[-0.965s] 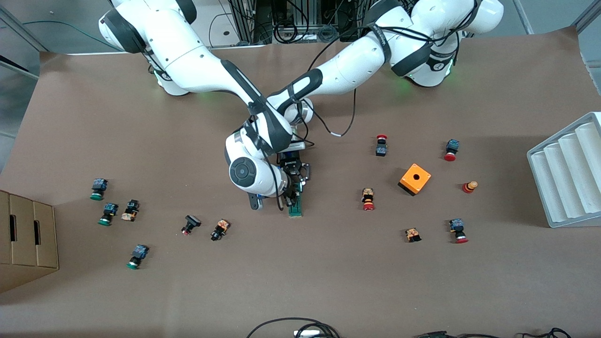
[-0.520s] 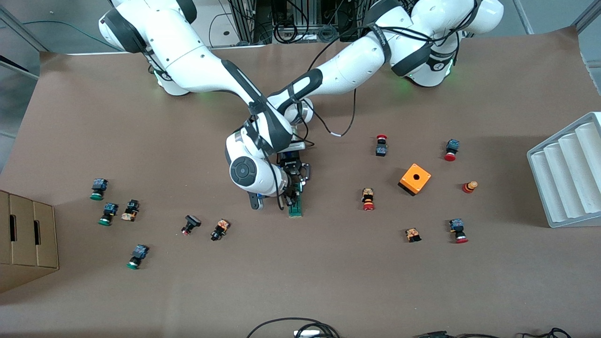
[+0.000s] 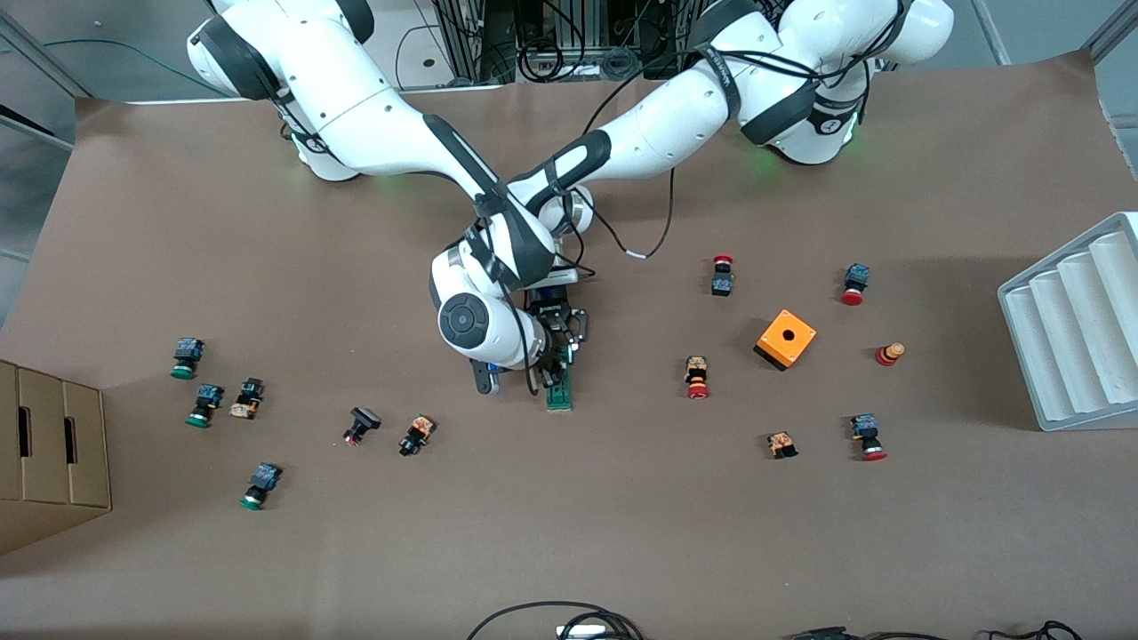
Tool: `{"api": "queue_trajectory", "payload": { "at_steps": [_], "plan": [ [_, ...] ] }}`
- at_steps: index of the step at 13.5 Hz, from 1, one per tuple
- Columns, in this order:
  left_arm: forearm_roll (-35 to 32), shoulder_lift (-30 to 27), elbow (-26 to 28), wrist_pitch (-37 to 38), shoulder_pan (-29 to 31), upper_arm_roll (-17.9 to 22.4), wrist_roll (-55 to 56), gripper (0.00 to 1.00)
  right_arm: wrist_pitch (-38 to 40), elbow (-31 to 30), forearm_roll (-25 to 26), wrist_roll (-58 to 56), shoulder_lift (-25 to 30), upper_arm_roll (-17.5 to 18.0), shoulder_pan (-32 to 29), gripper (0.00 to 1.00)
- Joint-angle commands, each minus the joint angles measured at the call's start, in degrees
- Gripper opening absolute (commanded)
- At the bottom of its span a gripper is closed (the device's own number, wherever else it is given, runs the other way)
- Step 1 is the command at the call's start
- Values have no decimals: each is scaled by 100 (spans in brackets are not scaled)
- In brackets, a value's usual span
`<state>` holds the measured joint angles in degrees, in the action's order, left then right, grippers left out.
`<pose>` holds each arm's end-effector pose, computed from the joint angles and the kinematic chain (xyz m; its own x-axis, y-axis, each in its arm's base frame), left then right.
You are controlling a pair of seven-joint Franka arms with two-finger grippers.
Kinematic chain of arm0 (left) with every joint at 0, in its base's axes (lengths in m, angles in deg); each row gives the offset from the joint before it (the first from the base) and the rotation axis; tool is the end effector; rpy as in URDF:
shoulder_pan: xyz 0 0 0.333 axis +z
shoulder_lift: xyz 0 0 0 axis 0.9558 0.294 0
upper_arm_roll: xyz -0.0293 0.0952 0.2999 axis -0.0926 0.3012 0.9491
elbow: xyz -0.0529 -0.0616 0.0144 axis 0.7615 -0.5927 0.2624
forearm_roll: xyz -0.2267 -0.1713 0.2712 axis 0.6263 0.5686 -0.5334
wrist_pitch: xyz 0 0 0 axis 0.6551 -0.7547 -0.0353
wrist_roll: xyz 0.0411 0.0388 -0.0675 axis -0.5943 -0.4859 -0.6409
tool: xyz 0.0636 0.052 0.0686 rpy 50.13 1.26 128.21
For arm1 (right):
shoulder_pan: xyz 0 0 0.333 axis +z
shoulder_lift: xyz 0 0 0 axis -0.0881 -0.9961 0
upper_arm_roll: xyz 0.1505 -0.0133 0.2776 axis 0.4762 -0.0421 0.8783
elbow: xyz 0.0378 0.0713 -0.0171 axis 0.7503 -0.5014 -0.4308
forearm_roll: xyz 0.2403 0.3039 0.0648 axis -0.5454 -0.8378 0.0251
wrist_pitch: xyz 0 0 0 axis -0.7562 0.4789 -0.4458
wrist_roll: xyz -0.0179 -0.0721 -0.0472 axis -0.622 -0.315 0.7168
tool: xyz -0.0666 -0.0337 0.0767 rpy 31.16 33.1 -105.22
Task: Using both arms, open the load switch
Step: 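Open the right gripper and withdraw the right arm from the switch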
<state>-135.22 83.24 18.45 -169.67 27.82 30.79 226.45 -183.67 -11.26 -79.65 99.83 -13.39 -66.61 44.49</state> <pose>0.3515 -0.5830 0.0480 0.2493 0.0280 0.9680 0.1315 -0.9913 -0.0052 0.5540 0.4368 0.2157 0.1615 -0.9355 -0.3141 -0.9764 -0.1977 0.0868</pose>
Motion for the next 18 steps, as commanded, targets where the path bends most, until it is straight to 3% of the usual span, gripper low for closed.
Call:
{"api": "queue_trajectory", "payload": {
  "at_steps": [1,4,5,6,7,8,9,18],
  "plan": [
    [-144,175,-24,-99,26,-60,-20,49,-266,-121,118,-62,-50,-43,47,14],
    [-144,175,-24,-100,26,-60,-20,49,-222,-103,118,-80,-6,-43,20,15],
    [-135,166,-24,-100,26,-60,-20,49,-196,-59,109,-62,11,-43,-23,19],
    [-135,166,-24,-108,26,-60,-28,50,-117,-33,100,-53,64,-43,-67,59],
    [-153,166,-24,-108,35,-51,-2,58,75,-15,92,-53,134,-43,-172,99],
    [-144,140,-24,-117,61,-51,-19,75,303,55,100,-62,230,-52,-234,100],
    [-144,114,-24,-117,61,-51,-20,98,532,160,118,-71,318,-52,-330,100],
    [-109,26,-15,-117,61,-60,-28,100,2149,161,417,-2809,2013,-104,-1455,100]
  ]
}}
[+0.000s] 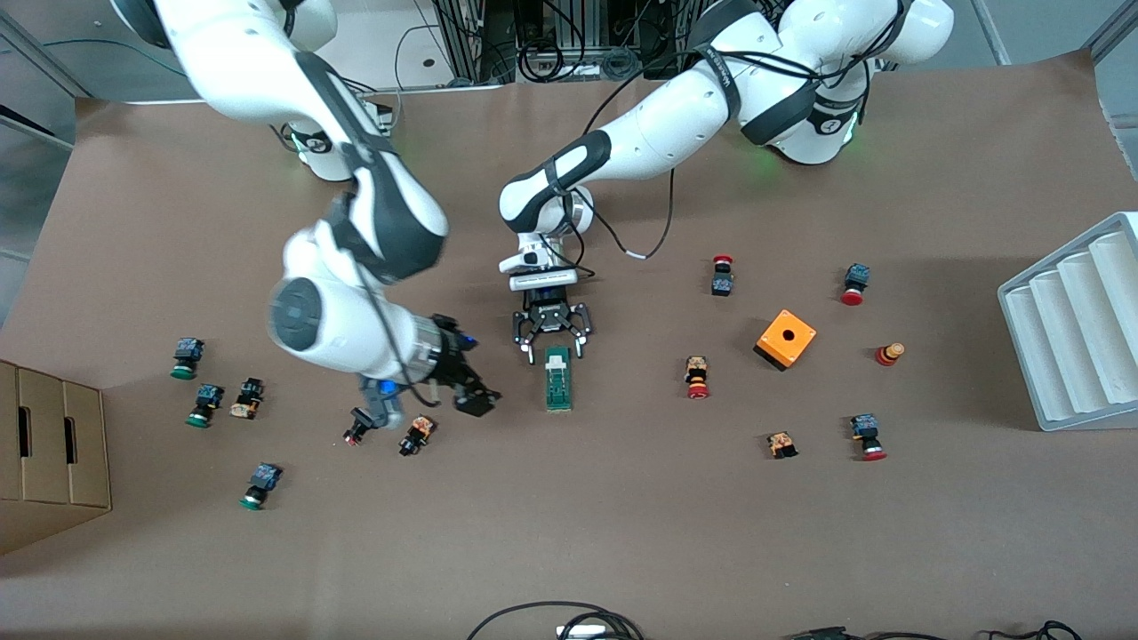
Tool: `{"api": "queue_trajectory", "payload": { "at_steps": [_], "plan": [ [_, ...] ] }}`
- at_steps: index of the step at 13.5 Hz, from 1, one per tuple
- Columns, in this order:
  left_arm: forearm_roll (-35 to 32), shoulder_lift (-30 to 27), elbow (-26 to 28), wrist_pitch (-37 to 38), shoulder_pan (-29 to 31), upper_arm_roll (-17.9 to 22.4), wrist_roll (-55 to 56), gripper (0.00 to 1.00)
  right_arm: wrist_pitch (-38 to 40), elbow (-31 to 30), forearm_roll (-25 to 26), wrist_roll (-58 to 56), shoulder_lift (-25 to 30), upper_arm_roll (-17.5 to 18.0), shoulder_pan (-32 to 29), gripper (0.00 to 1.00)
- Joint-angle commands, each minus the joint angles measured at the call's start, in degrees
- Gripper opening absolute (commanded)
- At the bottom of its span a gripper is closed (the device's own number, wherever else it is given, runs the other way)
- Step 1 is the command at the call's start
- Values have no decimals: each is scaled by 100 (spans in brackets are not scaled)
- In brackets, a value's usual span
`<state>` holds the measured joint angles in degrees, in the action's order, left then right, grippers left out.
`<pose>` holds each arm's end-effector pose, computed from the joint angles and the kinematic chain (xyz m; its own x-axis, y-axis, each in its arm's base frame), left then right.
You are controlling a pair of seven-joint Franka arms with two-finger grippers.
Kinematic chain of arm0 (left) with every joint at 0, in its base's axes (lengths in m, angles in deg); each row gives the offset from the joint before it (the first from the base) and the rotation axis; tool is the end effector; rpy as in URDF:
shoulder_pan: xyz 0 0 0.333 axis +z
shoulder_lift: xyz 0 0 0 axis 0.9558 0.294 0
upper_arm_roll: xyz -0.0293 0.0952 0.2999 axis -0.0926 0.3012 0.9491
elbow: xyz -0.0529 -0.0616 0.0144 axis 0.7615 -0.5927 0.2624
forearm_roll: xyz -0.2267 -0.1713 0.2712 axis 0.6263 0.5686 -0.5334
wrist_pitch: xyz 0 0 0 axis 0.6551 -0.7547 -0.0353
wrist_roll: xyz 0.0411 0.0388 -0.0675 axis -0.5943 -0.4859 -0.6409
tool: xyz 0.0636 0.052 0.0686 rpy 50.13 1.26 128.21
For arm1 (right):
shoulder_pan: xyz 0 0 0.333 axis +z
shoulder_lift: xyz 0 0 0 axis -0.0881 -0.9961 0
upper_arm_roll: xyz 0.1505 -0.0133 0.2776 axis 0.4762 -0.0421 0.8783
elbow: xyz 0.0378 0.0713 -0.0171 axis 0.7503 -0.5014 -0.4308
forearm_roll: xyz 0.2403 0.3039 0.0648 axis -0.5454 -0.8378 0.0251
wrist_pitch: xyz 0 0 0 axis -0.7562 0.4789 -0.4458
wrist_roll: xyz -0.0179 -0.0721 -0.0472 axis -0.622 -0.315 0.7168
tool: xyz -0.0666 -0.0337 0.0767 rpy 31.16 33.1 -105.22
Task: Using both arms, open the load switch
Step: 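Open the right gripper and withdraw the right arm from the switch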
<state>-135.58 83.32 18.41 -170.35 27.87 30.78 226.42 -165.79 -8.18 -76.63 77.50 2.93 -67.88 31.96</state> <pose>0.3508 -0.5840 0.0470 0.2552 0.0272 0.9665 0.1204 -0.9927 -0.0038 0.6223 0.3036 0.4152 0.4510 -0.8213 -0.3493 -0.8889 -0.4487 -0.0927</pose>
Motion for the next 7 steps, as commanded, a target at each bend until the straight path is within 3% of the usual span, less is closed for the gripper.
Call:
{"api": "queue_trajectory", "payload": {
  "at_steps": [1,7],
  "plan": [
    [-20,-139,94,-76,56,-59,-43,100,572,-173,124,-971,575,-4,-308,100],
    [989,-966,490,-296,39,-76,-517,100,1750,-208,800,-4098,1534,-346,-1063,100]
  ]
}}
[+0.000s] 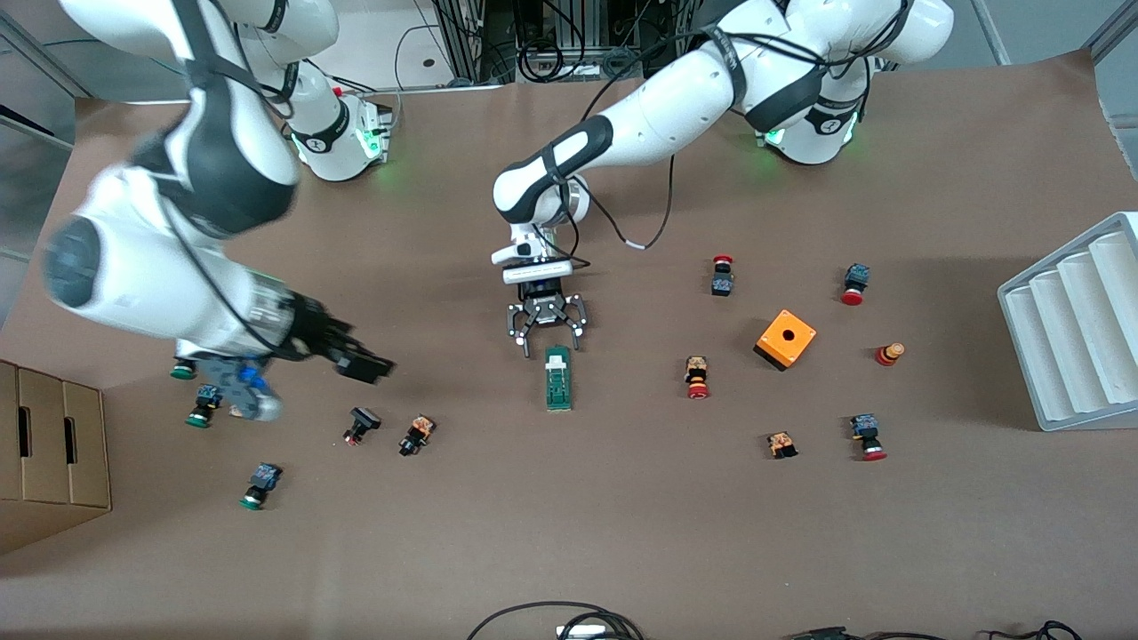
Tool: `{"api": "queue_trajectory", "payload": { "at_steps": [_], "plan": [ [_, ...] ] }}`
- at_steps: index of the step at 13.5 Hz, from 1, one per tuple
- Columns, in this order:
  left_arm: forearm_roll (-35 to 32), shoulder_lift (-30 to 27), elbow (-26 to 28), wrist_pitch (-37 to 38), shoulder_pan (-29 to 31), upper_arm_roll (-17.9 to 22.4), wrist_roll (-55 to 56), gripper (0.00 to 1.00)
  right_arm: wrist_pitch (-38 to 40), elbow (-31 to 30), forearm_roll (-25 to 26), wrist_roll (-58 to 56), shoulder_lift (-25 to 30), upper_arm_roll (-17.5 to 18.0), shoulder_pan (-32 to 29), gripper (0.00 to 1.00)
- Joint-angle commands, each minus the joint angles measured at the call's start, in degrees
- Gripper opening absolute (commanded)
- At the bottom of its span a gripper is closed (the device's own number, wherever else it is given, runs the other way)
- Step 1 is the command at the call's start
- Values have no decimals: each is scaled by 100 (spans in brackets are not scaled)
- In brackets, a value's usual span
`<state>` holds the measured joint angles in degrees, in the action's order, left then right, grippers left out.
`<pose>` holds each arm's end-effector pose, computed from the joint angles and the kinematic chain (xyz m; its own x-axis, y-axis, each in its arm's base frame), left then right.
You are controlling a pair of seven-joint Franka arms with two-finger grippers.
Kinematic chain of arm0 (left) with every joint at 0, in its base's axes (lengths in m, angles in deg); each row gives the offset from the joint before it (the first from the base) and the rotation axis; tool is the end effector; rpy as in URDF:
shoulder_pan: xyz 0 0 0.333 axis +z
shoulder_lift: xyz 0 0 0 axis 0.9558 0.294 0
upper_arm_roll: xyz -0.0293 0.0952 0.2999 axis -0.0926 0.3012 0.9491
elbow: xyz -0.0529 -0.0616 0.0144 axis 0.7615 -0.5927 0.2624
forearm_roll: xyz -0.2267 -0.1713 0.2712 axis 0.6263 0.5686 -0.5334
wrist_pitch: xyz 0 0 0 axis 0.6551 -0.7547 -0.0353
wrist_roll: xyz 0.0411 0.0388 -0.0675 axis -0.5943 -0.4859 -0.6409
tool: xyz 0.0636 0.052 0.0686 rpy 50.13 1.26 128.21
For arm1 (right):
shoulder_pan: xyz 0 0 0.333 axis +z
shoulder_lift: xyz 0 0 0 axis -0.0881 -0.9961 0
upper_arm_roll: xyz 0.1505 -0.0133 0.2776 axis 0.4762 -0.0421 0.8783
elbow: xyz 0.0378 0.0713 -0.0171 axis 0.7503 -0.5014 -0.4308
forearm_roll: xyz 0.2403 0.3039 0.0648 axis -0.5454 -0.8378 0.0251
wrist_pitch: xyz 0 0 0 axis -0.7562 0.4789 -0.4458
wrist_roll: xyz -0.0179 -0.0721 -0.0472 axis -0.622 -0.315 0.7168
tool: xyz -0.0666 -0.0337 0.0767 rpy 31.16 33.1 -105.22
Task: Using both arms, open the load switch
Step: 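Open the right gripper and withdraw the right arm from the switch, then open the left gripper and lift it off the green switch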
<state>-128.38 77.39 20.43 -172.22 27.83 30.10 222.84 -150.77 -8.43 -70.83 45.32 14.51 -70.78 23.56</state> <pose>0.3472 -0.5943 0.0965 0.3161 0.0446 0.9477 0.1571 -0.9876 -0.0059 0.6132 0.1687 0.5241 0.8093 -0.5420 -0.2265 -0.5821 -0.7917 -0.1855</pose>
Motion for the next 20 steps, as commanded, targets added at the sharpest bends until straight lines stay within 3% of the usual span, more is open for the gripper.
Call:
{"api": "queue_trajectory", "payload": {
  "at_steps": [1,3,5,8,11,15,20],
  "plan": [
    [375,-470,288,-196,43,-8,-247,100,398,-193,238,-1495,533,-240,-277,100],
    [1013,-847,297,-459,16,-8,-492,100,653,-271,265,-2761,823,-539,-514,100],
    [1710,-1190,288,-513,7,-17,-1053,100,663,-394,754,-3887,1175,-628,-742,100],
    [2142,-1490,253,-565,16,-8,-1608,100,558,-692,1151,-5277,1553,-988,-831,100],
    [2484,-1797,253,-811,25,18,-2004,100,49,-1254,1609,-5684,1730,-1120,-840,100],
    [3398,-2368,288,-952,130,27,-3146,100,-14,-1221,1609,-5720,1590,-1138,-796,100],
    [3909,-2773,288,-1311,525,27,-3727,100,-14,-1081,1601,-5720,1414,-1129,-743,100]
  ]
}}
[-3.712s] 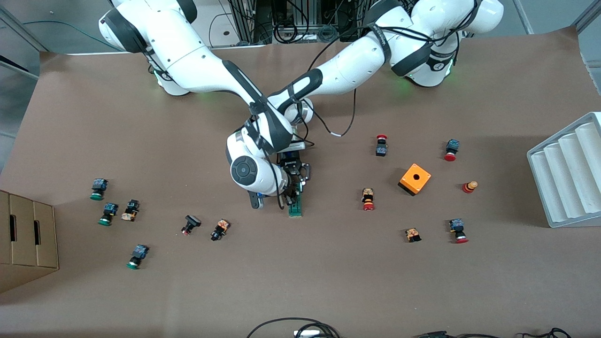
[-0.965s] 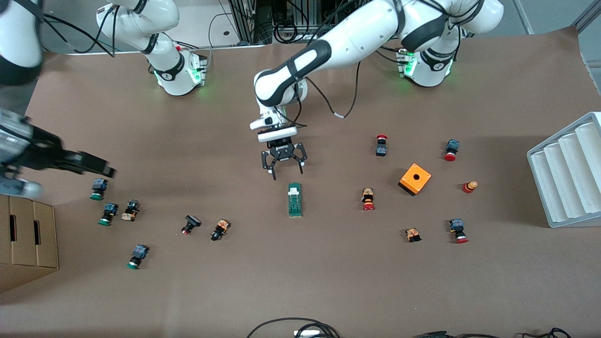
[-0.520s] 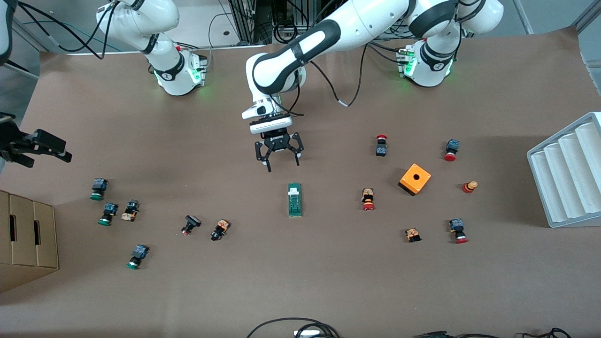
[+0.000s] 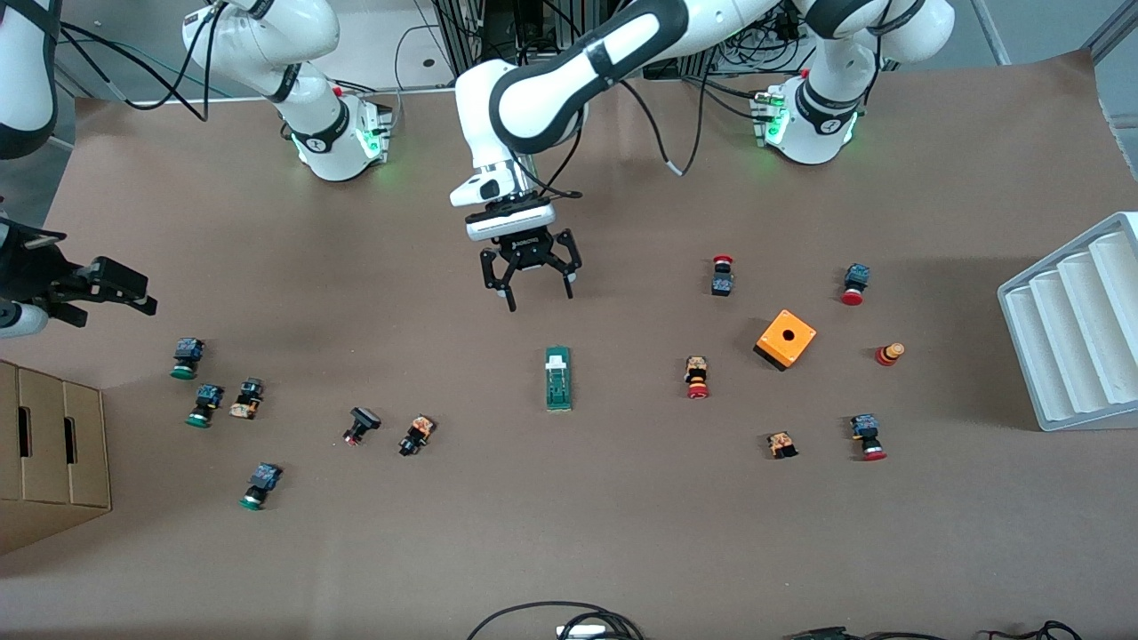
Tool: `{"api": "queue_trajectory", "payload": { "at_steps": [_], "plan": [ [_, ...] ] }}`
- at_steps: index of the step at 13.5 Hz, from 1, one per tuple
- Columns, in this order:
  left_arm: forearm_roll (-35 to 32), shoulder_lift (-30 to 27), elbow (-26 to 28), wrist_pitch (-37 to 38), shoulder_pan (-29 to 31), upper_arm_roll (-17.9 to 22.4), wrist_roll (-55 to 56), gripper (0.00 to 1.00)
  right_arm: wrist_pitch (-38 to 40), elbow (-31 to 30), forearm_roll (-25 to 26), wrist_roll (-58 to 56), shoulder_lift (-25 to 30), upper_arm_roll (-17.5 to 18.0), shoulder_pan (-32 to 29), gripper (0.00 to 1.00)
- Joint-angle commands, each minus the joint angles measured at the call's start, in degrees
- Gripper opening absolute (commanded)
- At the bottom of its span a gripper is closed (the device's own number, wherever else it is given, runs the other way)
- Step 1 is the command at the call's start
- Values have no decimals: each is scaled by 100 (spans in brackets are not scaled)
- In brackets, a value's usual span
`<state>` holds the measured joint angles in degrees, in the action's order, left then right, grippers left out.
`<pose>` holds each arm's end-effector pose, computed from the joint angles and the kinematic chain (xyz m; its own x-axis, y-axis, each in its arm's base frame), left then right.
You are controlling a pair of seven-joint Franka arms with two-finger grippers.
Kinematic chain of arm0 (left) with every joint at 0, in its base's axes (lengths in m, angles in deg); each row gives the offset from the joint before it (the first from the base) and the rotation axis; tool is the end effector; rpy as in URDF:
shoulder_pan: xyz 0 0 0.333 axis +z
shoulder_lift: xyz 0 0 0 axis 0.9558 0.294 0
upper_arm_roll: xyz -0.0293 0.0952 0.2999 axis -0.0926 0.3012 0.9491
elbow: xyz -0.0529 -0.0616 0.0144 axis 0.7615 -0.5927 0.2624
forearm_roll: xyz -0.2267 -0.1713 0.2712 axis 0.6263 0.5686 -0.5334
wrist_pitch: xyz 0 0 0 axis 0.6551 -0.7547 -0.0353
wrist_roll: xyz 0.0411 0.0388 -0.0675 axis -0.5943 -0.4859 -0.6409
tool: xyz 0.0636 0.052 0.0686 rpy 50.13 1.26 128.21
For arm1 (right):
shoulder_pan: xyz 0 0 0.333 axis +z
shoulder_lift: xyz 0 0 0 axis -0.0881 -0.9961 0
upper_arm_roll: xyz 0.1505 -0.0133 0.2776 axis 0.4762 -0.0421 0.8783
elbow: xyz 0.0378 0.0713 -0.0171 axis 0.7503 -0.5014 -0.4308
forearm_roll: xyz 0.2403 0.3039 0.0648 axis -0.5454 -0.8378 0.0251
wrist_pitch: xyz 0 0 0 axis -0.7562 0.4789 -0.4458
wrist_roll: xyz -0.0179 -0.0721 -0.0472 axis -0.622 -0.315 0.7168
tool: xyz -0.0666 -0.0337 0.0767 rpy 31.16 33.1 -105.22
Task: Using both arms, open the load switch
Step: 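Open the left gripper and lift it off the green switch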
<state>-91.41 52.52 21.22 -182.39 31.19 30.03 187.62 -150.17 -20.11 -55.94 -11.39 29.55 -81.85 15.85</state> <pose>0.3728 -0.6001 0.3477 0.6541 0.0145 0.7563 0.1551 -0.9811 -0.1153 0.5556 -0.0604 0.5770 0.9951 0.0930 0.0341 0.0952 -0.9932 -0.0671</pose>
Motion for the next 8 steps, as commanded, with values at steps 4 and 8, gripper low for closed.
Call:
{"api": "queue_trajectory", "payload": {
  "at_steps": [4,8],
  "plan": [
    [896,-584,192,-619,663,34,-1389,100,-56,158,111,-6,-107,-22,63,100],
    [1572,-883,209,-875,1129,34,-2319,100,-73,158,111,-6,-125,-22,63,100]
  ]
}}
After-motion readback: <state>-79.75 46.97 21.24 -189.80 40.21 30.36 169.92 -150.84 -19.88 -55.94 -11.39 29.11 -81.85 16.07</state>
